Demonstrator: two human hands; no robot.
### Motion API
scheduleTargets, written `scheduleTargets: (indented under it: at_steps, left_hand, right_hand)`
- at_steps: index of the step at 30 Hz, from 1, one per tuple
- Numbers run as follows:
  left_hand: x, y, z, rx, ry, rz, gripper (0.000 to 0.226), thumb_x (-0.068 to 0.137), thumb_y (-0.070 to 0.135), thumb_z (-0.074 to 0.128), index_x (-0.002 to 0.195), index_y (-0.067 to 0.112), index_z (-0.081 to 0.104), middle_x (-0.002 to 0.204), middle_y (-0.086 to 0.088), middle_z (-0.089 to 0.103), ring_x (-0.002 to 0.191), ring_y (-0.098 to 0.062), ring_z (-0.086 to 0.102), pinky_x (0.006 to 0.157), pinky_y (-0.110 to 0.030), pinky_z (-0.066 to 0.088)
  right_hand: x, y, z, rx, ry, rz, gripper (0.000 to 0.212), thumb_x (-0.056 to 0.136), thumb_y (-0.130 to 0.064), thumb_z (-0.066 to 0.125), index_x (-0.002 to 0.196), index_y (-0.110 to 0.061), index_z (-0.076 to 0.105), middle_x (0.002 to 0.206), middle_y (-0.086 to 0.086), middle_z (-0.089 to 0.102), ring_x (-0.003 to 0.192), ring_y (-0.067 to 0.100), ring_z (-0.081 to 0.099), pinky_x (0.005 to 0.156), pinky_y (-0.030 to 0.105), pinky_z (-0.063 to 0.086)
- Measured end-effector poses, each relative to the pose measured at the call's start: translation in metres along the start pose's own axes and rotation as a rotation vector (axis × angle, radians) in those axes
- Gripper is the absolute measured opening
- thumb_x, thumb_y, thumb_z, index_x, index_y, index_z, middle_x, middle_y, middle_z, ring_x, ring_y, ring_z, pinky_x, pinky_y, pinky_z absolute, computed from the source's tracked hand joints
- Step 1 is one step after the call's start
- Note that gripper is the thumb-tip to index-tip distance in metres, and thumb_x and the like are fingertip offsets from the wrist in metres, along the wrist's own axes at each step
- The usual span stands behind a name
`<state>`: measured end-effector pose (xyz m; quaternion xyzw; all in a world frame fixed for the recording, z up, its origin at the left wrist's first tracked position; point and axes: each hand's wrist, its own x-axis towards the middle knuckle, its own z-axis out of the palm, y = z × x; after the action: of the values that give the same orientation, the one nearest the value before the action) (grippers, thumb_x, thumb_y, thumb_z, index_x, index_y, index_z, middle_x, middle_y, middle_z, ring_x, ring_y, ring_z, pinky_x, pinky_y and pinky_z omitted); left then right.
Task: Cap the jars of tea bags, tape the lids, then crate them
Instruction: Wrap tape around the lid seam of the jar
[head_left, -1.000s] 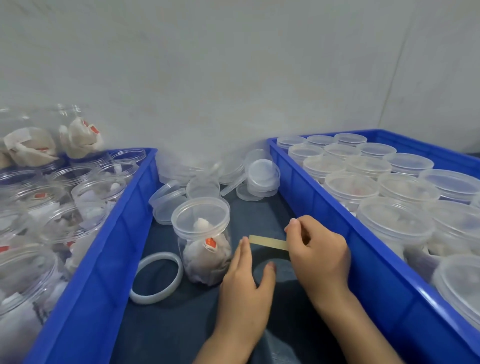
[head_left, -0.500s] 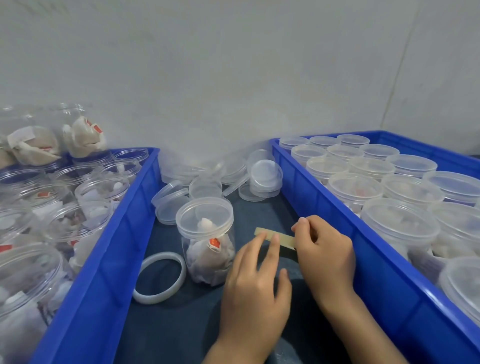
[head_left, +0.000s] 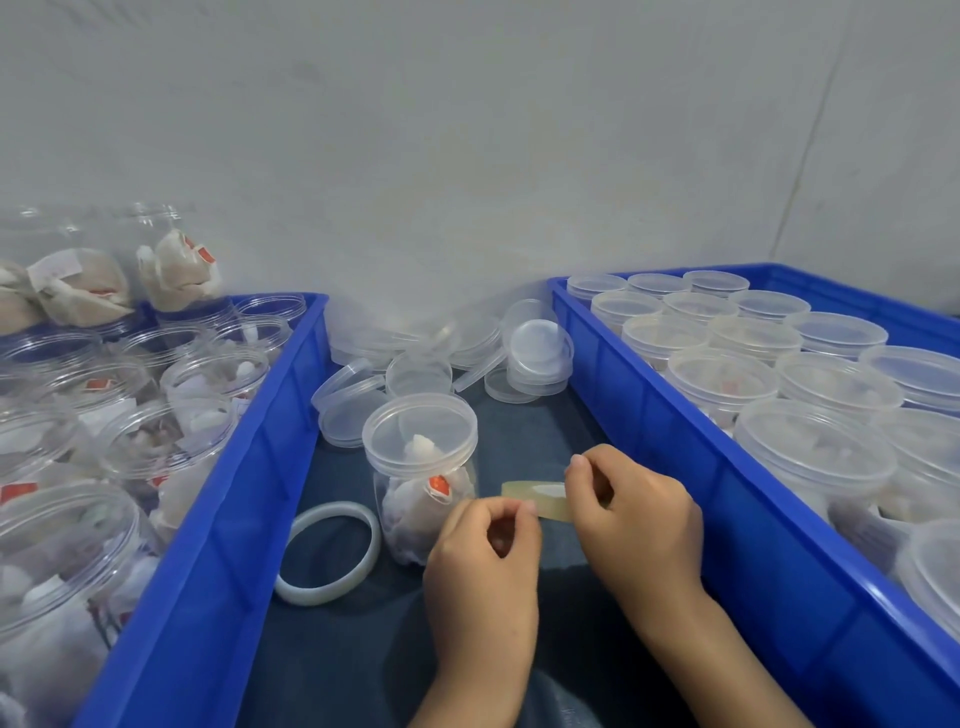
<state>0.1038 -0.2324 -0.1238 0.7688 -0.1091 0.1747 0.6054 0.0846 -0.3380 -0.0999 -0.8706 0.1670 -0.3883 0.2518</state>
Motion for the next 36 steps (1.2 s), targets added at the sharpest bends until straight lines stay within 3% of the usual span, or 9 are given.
scheduleTargets:
  at_steps: [2,7,10,14,19,22,27,32,36]
  left_hand:
    - [0.0,0.002,0.0,0.015,-0.041,-0.022,0.019,0.084,0.016,0.068,0.072,0.028,0.059,0.074,0.006,0.062,0.072,-0.001,0.055,0.064,-0.014,0.041]
    - [-0.002,0.004,0.0,0.029,-0.049,-0.011,0.012,0.088,0.021,0.063,0.081,0.028,0.055,0.082,0.01,0.058,0.069,-0.003,0.053,0.069,-0.027,0.044]
    - [-0.004,0.005,-0.002,0.075,-0.019,0.078,0.009,0.084,0.023,0.068,0.091,0.027,0.065,0.08,0.017,0.057,0.073,-0.002,0.054,0.065,-0.026,0.046]
    - [-0.002,0.004,-0.005,0.277,0.004,0.248,0.015,0.069,0.013,0.083,0.068,0.02,0.07,0.062,0.015,0.061,0.054,-0.005,0.054,0.046,-0.026,0.045]
    - [0.0,0.001,-0.003,0.323,0.054,0.248,0.02,0.067,0.01,0.082,0.063,0.017,0.065,0.059,0.009,0.06,0.057,-0.011,0.053,0.043,-0.03,0.043]
    - [0.0,-0.001,-0.002,0.303,-0.003,0.176,0.016,0.079,0.014,0.072,0.07,0.021,0.061,0.069,0.009,0.06,0.062,-0.017,0.058,0.053,-0.035,0.046]
    - [0.002,-0.005,0.0,0.144,-0.171,0.054,0.027,0.087,0.022,0.054,0.065,0.03,0.041,0.064,0.009,0.051,0.063,-0.008,0.045,0.063,-0.027,0.035]
    - [-0.003,-0.001,0.007,-0.13,-0.322,-0.078,0.019,0.081,0.032,0.044,0.065,0.022,0.047,0.054,0.002,0.051,0.055,-0.018,0.051,0.063,-0.039,0.044]
    - [0.006,-0.002,0.002,-0.267,-0.29,-0.197,0.023,0.083,0.027,0.052,0.064,0.014,0.05,0.051,0.005,0.051,0.047,-0.007,0.046,0.056,-0.03,0.042]
  right_hand:
    - [0.0,0.0,0.0,0.0,-0.001,-0.007,0.027,0.087,-0.023,0.057,0.061,-0.015,0.058,0.05,-0.006,0.049,0.049,0.018,0.048,0.047,0.028,0.035]
    - [-0.001,-0.001,0.0,-0.007,-0.006,-0.009,0.027,0.087,-0.025,0.055,0.061,-0.015,0.057,0.05,-0.006,0.05,0.049,0.018,0.049,0.047,0.028,0.035]
    - [0.0,0.0,0.0,0.01,0.003,-0.006,0.027,0.087,-0.024,0.056,0.062,-0.014,0.059,0.051,-0.004,0.052,0.049,0.018,0.05,0.047,0.032,0.041]
    - [0.0,0.0,0.0,-0.006,0.005,-0.036,0.026,0.087,-0.021,0.058,0.063,-0.014,0.061,0.051,-0.004,0.054,0.049,0.018,0.051,0.046,0.033,0.044]
    - [-0.002,0.0,0.001,-0.013,-0.007,-0.055,0.023,0.087,-0.02,0.06,0.065,-0.014,0.063,0.053,-0.004,0.056,0.049,0.017,0.052,0.046,0.034,0.045]
    - [-0.002,0.0,0.002,-0.035,0.008,-0.082,0.023,0.085,-0.017,0.062,0.063,-0.014,0.062,0.05,-0.005,0.054,0.047,0.017,0.05,0.043,0.031,0.041]
    - [-0.001,0.003,0.003,-0.051,0.01,-0.088,0.025,0.083,-0.014,0.064,0.059,-0.012,0.058,0.047,-0.004,0.05,0.044,0.019,0.048,0.042,0.03,0.038]
    - [0.007,0.012,0.005,0.001,-0.119,0.04,0.03,0.091,-0.028,0.047,0.066,-0.013,0.055,0.057,-0.002,0.055,0.059,0.022,0.052,0.055,0.035,0.042]
    - [0.01,0.011,0.004,-0.159,-0.383,-0.018,0.037,0.091,-0.054,0.021,0.093,-0.038,0.054,0.076,-0.014,0.058,0.077,0.009,0.054,0.057,0.028,0.034]
